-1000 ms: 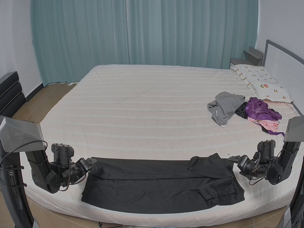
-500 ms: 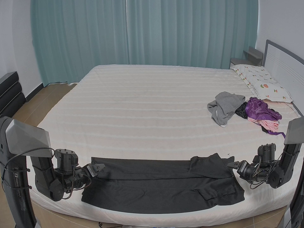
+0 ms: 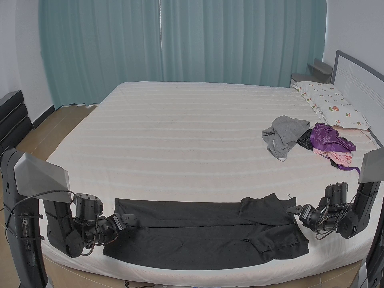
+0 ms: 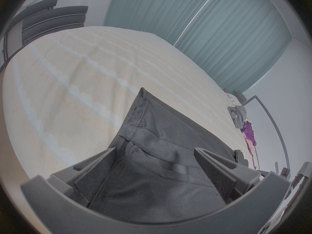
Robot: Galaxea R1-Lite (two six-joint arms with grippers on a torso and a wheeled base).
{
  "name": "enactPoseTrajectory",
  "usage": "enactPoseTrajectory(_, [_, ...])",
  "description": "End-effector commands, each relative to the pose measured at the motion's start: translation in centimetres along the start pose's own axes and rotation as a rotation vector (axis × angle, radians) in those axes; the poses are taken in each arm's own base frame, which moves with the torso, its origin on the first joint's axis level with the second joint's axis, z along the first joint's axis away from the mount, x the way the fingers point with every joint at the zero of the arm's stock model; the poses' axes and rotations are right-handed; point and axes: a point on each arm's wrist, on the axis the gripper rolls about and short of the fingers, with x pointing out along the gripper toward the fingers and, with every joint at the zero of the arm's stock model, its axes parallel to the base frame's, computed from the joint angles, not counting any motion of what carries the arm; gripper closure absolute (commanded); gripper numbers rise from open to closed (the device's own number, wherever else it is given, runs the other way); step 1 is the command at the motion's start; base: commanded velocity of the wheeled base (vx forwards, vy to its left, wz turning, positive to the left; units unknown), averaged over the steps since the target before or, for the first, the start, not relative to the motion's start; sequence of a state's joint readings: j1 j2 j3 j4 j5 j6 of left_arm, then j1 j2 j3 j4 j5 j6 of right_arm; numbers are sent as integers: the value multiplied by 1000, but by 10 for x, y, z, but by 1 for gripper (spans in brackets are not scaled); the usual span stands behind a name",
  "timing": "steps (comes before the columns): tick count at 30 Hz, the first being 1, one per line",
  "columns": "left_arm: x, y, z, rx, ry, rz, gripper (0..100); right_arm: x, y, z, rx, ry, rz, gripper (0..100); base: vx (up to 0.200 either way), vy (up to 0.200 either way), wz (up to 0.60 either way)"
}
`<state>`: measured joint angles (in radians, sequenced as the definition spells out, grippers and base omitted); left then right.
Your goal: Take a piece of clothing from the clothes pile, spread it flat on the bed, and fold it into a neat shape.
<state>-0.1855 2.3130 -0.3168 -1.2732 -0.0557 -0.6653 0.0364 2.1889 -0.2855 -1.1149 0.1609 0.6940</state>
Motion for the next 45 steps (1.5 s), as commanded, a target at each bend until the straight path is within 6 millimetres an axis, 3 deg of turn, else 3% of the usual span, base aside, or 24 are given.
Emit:
enactPoseTrajectory(1, [0, 4, -2, -6, 7, 17, 0, 0, 0, 0, -1, 1, -2, 0, 0, 0, 0])
enactPoseTrajectory(9, [1, 4, -2, -4, -3, 32, 0, -1, 3, -6, -46, 8, 3, 0, 0, 0, 0])
enactPoseTrajectory(10, [0, 4, -2, -5, -5, 32, 100, -1, 3, -7, -52, 2, 10, 0, 0, 0, 0])
enactPoseTrajectory(23, [-5, 9, -1, -19, -41, 98, 100, 9, -13, -36, -269, -20, 66, 0, 0, 0, 0])
enactPoseTrajectory(32, [-7, 8, -1, -19, -41, 98, 100, 5, -13, -35, -284, -12, 87, 0, 0, 0, 0])
enactPoseTrajectory(43, [-7, 8, -2, -19, -40, 97, 100, 21, -14, -34, -288, -4, 109, 0, 0, 0, 0])
enactPoseTrajectory(44, [-7, 9, -1, -20, -41, 98, 100, 21, -14, -34, -287, -4, 110, 100, 0, 0, 0])
enactPoseTrajectory(45, [-7, 9, -1, -20, -42, 99, 100, 21, -14, -34, -287, -4, 110, 100, 0, 0, 0])
